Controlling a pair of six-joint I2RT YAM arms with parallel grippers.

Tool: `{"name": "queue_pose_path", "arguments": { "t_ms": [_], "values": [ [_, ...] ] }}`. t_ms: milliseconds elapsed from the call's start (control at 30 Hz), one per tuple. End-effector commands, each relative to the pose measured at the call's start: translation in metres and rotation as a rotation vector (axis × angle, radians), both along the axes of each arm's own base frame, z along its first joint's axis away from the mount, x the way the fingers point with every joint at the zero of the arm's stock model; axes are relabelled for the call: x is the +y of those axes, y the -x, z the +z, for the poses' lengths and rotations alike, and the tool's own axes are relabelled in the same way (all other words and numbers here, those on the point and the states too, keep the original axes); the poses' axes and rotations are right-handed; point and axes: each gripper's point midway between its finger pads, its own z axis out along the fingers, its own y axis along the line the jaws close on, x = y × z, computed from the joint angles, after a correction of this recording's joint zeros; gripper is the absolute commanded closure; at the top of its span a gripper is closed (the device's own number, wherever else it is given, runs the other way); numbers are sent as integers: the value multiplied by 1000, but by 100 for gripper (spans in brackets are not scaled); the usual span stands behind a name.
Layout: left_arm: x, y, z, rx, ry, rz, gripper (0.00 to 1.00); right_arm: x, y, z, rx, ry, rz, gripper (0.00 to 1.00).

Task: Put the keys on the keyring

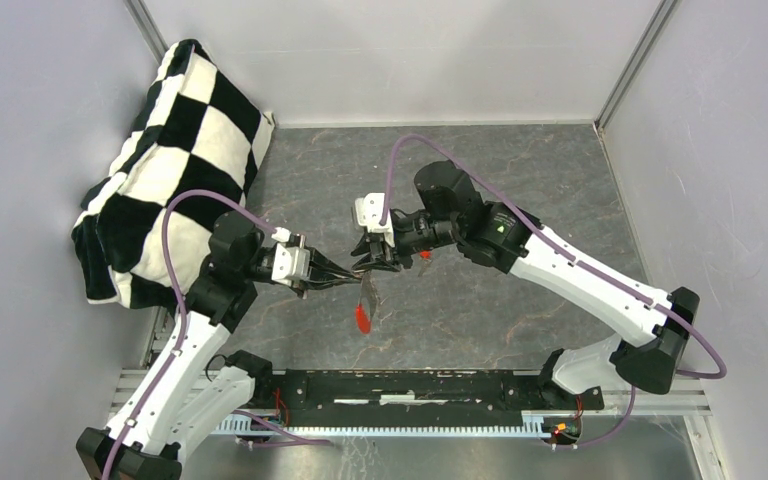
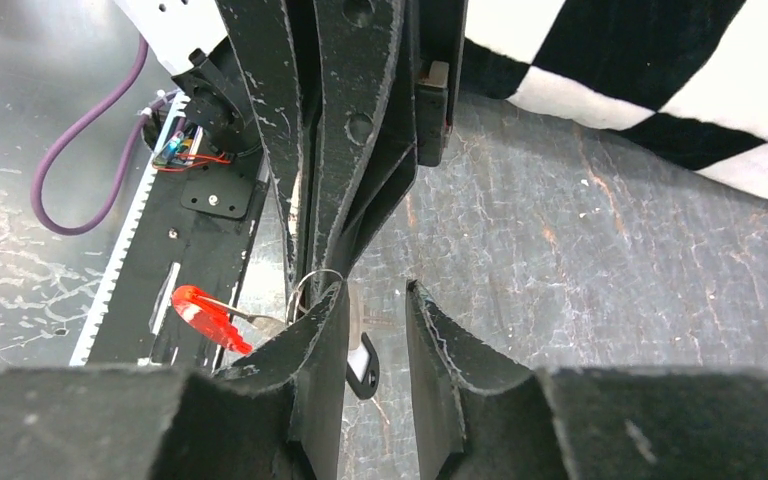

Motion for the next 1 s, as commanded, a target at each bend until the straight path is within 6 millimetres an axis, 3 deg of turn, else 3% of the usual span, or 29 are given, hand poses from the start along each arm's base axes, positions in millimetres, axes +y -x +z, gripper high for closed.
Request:
{"name": "queue_pose_path", "arguments": {
  "t_ms": [0, 333, 467, 567, 633, 833, 967],
  "values": [
    [0, 6, 13, -45, 29, -21, 98, -1, 1, 21, 45, -34, 10, 67],
    [1, 7, 12, -41, 29, -20, 98, 1, -3, 26, 59, -52, -7, 63],
    [1, 7, 11, -27, 27, -12, 98, -6, -24, 48, 7, -111, -108, 57],
    [0, 3, 12, 22, 33, 19, 98, -17, -28, 66, -32, -169, -133, 55],
    [-1, -1, 16, 54, 58, 50, 98, -23, -22, 66, -44, -168, -109, 53],
    [-1, -11, 23, 93, 102, 118, 98, -33, 9, 42, -20, -108, 37, 52],
    [-2, -15, 27, 101, 115, 137, 98, -32, 19, 35, -16, -99, 70, 52]
  ]
}}
